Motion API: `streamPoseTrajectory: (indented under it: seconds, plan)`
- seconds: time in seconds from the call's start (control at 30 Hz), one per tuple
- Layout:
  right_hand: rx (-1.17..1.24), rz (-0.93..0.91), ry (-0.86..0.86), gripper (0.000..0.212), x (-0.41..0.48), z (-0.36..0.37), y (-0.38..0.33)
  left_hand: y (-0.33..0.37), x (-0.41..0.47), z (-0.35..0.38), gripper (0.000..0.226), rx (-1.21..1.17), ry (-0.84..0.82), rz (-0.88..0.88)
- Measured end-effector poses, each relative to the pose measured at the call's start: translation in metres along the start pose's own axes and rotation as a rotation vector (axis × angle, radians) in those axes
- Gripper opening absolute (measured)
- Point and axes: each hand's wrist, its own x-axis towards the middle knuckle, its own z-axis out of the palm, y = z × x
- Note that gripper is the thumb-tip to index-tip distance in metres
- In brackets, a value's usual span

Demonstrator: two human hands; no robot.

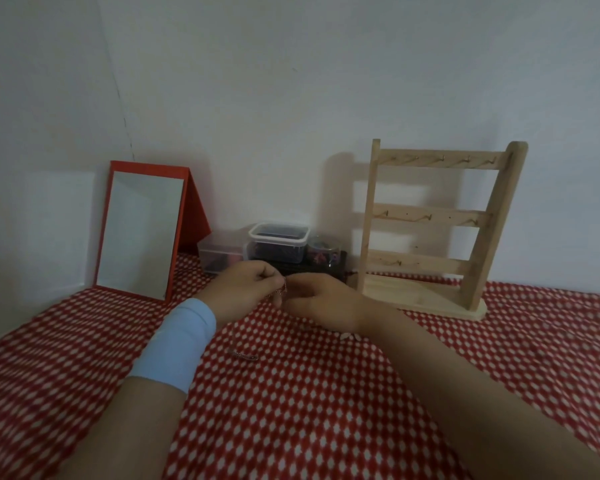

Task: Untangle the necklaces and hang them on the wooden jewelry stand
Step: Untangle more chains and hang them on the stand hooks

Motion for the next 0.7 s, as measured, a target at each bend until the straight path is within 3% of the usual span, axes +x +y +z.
streamPoseTrajectory:
  seconds: [0.07, 0.2, 0.33, 0.7]
  plan:
    - [0.05, -0.021, -0.036, 0.019, 0.004, 0.002, -0.001, -0.001, 0.0, -0.001, 0.017, -0.022, 0.027, -0.003]
    - [0.167, 0.022, 0.006, 0.032, 0.004, -0.005, 0.007, -0.008, 0.001, -0.003, 0.015, 0.005, 0.096, -0.042]
    - [0.142, 0.038, 0.089, 0.024, 0.001, -0.01, 0.018, -0.017, 0.003, -0.004, 0.018, 0.072, 0.191, -0.078]
    - [0.285, -0.058, 0.266, 0.013, -0.002, -0.014, 0.032, -0.013, 0.002, 0.003, 0.015, -0.032, 0.041, -0.061]
